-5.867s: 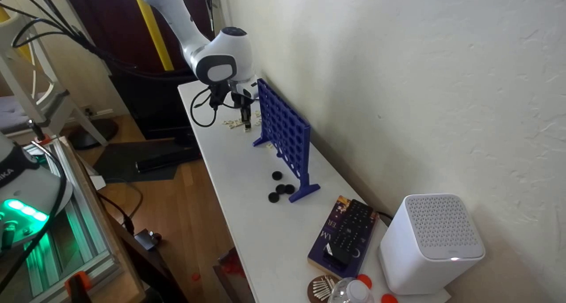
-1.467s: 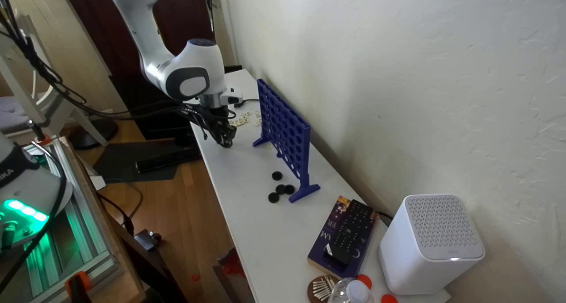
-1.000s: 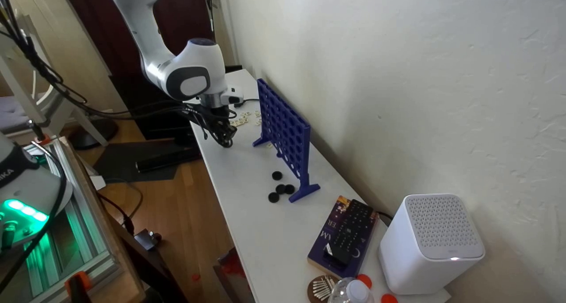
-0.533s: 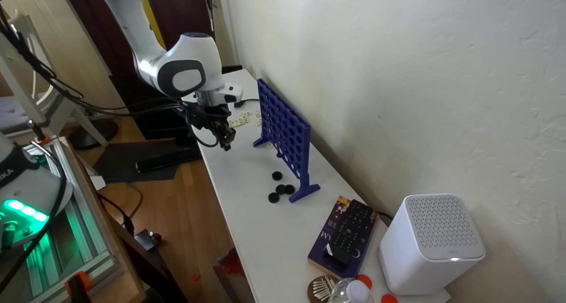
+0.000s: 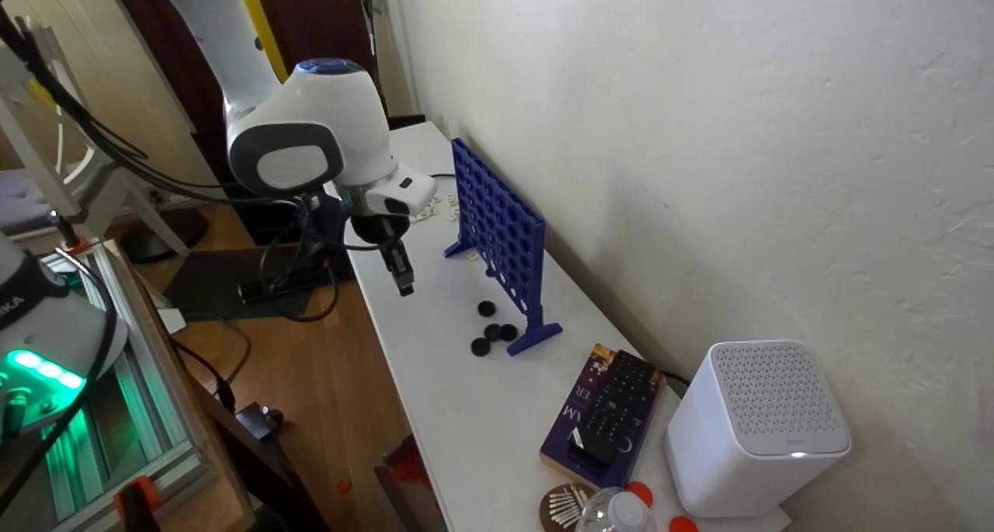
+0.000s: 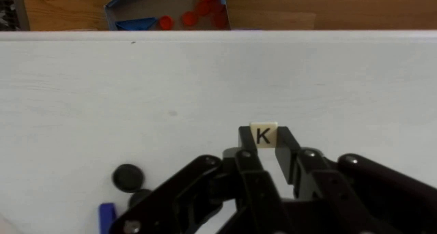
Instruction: Move the tile letter k forward, then move it to the right
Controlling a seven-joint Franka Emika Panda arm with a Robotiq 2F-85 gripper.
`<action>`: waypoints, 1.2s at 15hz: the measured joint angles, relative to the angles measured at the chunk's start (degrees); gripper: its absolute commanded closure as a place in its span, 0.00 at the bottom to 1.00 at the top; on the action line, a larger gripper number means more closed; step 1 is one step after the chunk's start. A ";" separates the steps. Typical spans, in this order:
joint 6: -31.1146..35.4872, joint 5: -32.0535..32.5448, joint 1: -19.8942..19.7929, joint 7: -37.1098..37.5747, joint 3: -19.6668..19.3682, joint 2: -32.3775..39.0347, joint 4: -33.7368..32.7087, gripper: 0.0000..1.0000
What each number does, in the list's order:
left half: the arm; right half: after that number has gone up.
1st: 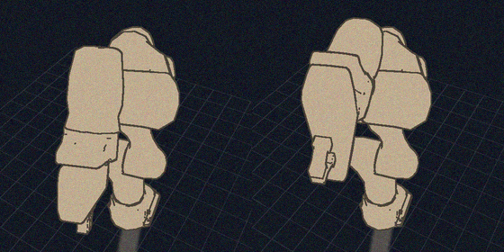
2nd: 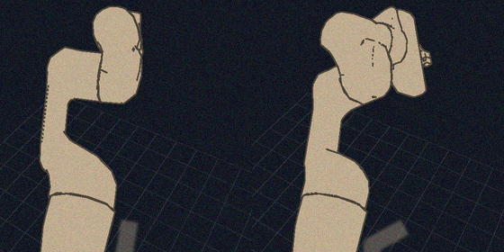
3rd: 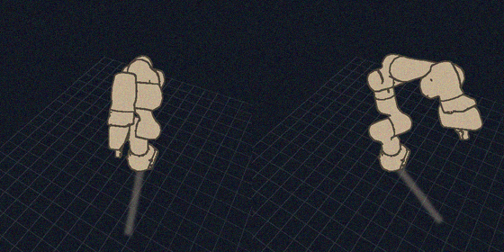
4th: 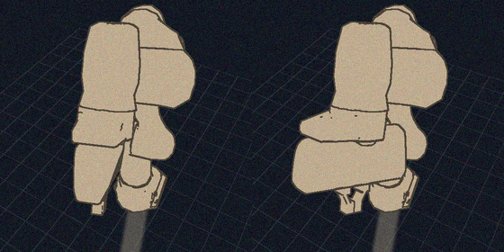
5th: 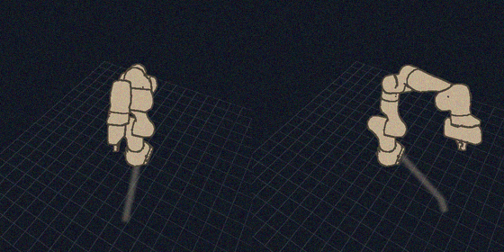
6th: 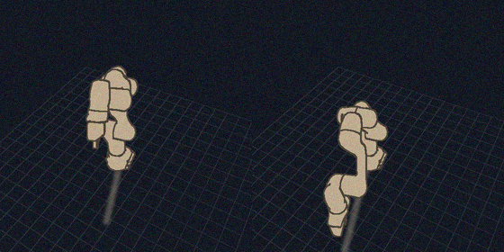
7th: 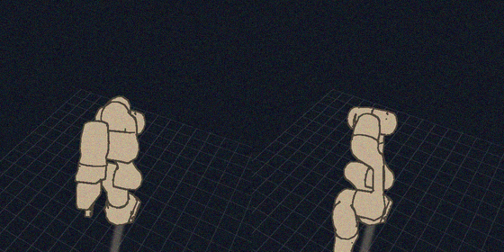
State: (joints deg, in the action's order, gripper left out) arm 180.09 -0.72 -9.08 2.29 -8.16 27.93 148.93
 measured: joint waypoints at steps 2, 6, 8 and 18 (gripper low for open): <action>0.25 -0.37 -7.42 -0.57 1.90 -2.80 1.01 0.95; -0.16 -2.50 -23.26 -1.95 8.33 -7.07 1.12 0.95; -3.44 -3.55 -28.49 -1.96 9.53 -7.78 0.09 0.78; -2.90 -4.44 -21.25 -1.02 4.00 -4.52 -4.00 0.95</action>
State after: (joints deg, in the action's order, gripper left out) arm 177.19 -5.16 -30.33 1.27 -4.16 23.41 144.92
